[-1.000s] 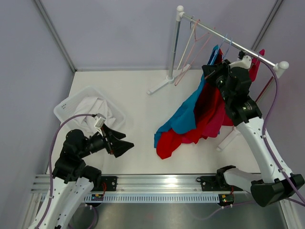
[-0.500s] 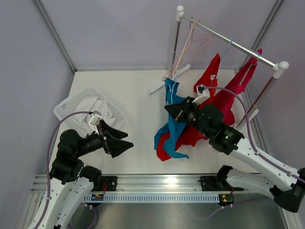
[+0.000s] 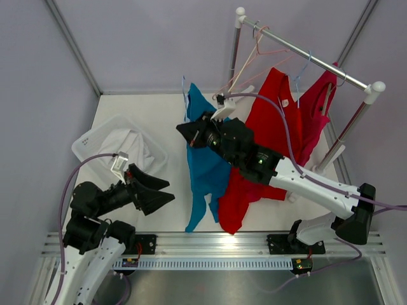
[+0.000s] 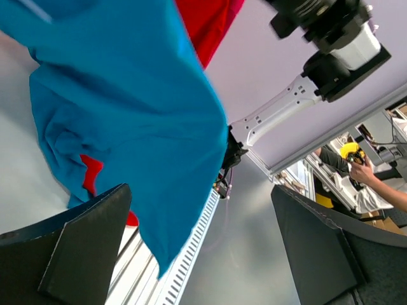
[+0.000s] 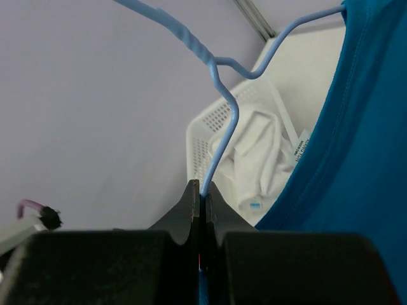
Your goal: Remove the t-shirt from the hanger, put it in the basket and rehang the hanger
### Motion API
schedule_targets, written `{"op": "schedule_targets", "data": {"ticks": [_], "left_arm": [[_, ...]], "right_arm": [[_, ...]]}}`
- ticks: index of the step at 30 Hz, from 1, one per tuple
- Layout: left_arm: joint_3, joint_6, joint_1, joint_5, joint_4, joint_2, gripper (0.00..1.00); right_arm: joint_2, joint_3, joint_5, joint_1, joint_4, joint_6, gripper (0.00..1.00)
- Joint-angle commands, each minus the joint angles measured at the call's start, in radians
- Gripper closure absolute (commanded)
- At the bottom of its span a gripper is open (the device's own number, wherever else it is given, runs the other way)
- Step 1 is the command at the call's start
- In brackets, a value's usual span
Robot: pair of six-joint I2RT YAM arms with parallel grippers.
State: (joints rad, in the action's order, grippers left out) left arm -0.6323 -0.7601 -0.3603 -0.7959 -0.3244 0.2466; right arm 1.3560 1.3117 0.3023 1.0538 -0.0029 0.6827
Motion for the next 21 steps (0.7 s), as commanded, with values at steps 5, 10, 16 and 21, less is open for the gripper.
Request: {"op": "schedule_targets", "data": {"ticks": [5,10,16,21], "left_arm": [[-0.009,0.042,-0.026,0.104,0.038,0.111,0.01],[-0.024,0.053,-0.095,0.129,0.058,0.118,0.01],[-0.027,0.059,-0.245,0.228,0.105,0.190,0.03],[-0.029,0.091,-0.359,0.328,0.102,0.244,0.46]], "right_arm": [[0.086,0.221,0.017,0.011,0.126,-0.032,1.00],[0.135,0.274,0.027,0.009,0.107,-0.040,1.00],[0.167,0.282,0.004,0.009,0.087,-0.021,1.00],[0.141,0.262,0.024,0.011,0.093,-0.051,1.00]]}}
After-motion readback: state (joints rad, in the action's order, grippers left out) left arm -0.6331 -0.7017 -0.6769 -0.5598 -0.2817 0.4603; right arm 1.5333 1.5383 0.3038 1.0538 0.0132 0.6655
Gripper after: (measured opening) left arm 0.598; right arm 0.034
